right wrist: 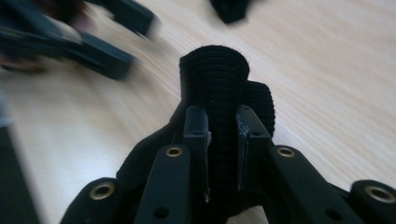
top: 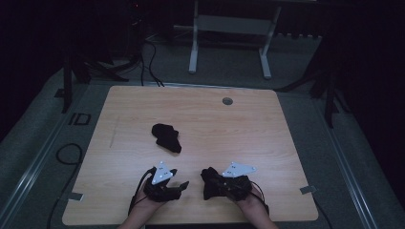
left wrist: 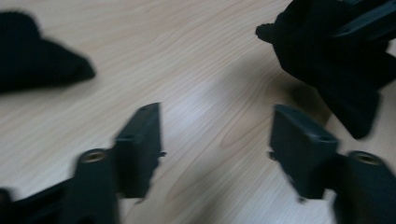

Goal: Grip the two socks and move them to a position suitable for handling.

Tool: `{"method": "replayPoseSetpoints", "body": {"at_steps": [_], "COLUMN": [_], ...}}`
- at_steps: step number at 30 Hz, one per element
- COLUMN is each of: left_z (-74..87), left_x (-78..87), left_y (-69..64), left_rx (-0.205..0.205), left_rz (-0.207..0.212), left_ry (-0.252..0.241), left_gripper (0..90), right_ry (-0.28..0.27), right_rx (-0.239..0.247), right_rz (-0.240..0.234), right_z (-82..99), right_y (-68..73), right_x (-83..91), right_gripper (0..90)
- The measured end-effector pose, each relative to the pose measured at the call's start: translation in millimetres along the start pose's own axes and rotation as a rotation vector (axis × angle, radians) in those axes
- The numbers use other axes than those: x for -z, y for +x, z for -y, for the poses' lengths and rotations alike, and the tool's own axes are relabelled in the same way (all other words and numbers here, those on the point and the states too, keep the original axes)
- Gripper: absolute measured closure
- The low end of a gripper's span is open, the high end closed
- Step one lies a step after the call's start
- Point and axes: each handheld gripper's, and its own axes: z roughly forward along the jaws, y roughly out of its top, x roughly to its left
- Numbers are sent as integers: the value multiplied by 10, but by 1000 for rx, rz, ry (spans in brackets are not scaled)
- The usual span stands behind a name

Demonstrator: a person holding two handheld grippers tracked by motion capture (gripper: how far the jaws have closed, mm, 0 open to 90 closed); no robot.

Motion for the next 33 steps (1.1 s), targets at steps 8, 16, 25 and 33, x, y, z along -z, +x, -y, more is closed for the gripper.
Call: {"method": "replayPoseSetpoints", "body": {"at_steps": [8, 16, 25, 33], "left_z": [-163, -227, -249, -267], "left_x": [-24, -41, -32, 10], "left_y": [-87, -131, -197, -199], "left_rx": [-27, -43, -80, -94], "left_rz": [223, 303, 272, 250], "left_ry": [-24, -53, -51, -34], "left_gripper": [614, 669, 883, 896], "right_ry": [-55, -49, -53, -57], "right_rx": [16, 32, 35, 42], "right_rz": [-56, -65, -57, -69], "right_z": [-135, -161, -155, -152], "right_y": [114, 152, 132, 105], "right_x": [199, 214, 218, 248], "right_gripper": [772, 770, 770, 763]}}
